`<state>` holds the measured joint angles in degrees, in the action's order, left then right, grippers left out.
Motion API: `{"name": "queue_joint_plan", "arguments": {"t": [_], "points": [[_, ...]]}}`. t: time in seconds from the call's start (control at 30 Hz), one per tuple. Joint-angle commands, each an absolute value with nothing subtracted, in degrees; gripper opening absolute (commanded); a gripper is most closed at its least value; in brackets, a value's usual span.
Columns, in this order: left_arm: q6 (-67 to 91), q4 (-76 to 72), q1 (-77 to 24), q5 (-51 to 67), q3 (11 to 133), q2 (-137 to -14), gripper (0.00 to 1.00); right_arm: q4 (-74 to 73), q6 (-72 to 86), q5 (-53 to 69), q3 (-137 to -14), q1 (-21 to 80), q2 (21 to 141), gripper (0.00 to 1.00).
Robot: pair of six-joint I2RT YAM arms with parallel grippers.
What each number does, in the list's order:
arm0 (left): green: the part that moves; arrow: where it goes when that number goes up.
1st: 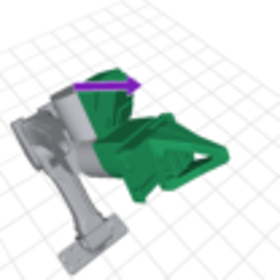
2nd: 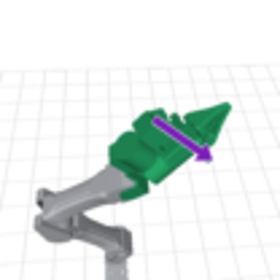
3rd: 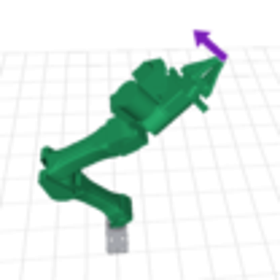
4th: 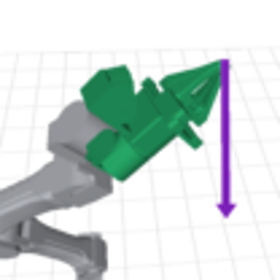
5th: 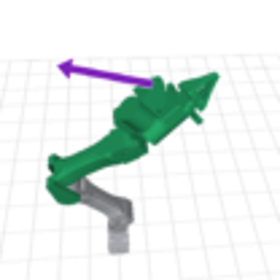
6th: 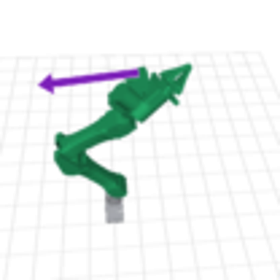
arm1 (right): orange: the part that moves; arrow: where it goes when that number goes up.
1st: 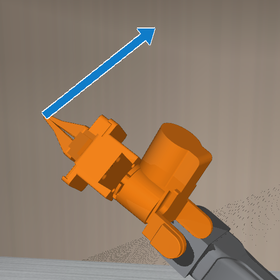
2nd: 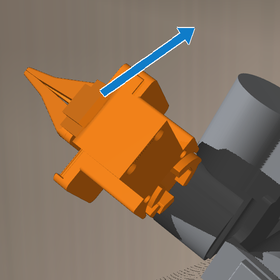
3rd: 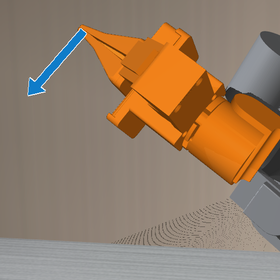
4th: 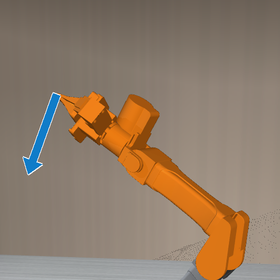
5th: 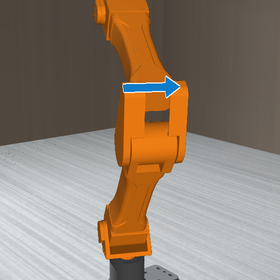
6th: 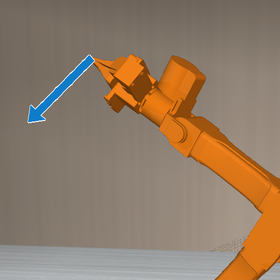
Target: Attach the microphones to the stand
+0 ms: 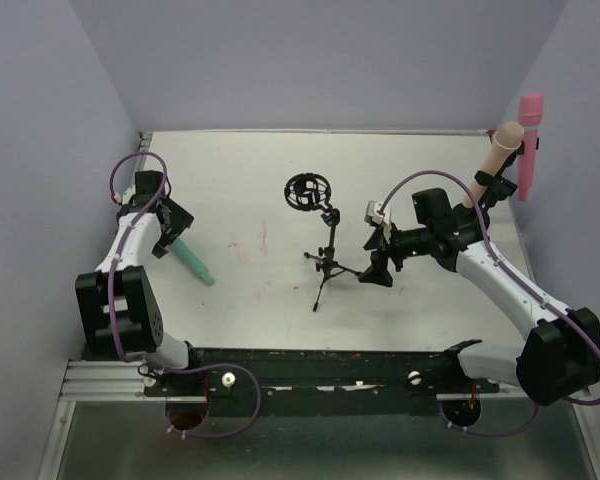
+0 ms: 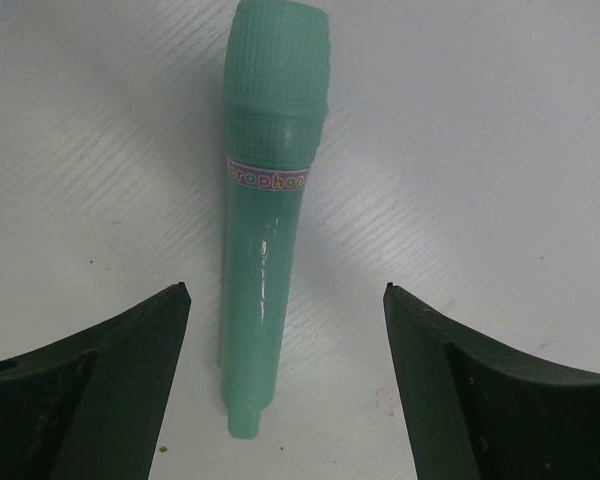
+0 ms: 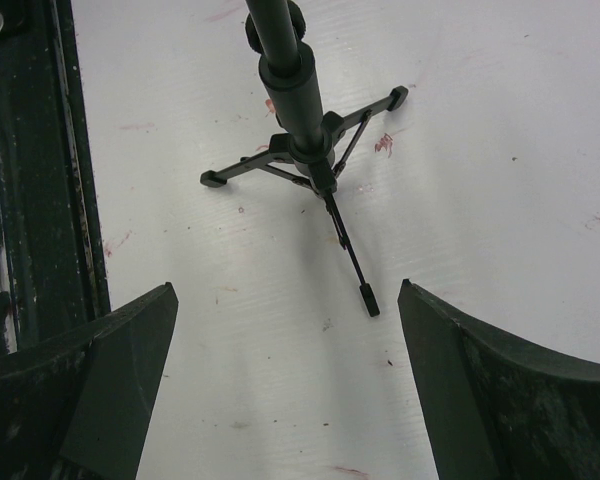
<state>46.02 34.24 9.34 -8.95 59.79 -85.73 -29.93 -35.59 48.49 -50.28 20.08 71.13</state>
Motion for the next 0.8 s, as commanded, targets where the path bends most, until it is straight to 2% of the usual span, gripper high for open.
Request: {"name": "queue_joint_plan", "arguments": {"t": [0.0, 0.17, 0.47, 0.57, 0.77], "points": [[44.6, 39.6, 9.7, -10.6, 66.5, -92.4, 0.85, -31.0, -36.1, 49.2, -50.8, 20.0, 69.9, 1.0], [44.0, 39.8, 10.5, -11.3, 68.1, -96.0, 0.8, -31.2, -36.2, 49.2, -50.8, 20.1, 69.7, 1.0], [43.4, 39.9, 12.0, -9.3, 69.1, -100.3, 0.77, -31.3, -36.3, 49.2, -50.9, 20.1, 69.3, 0.99], [43.1, 40.2, 12.4, -9.1, 69.9, -101.6, 0.68, -31.2, -36.3, 49.1, -50.9, 20.1, 69.3, 1.0], [42.9, 40.8, 12.7, -9.7, 70.6, -102.0, 0.67, -31.3, -36.3, 49.2, -51.1, 20.1, 69.3, 1.0]]}}
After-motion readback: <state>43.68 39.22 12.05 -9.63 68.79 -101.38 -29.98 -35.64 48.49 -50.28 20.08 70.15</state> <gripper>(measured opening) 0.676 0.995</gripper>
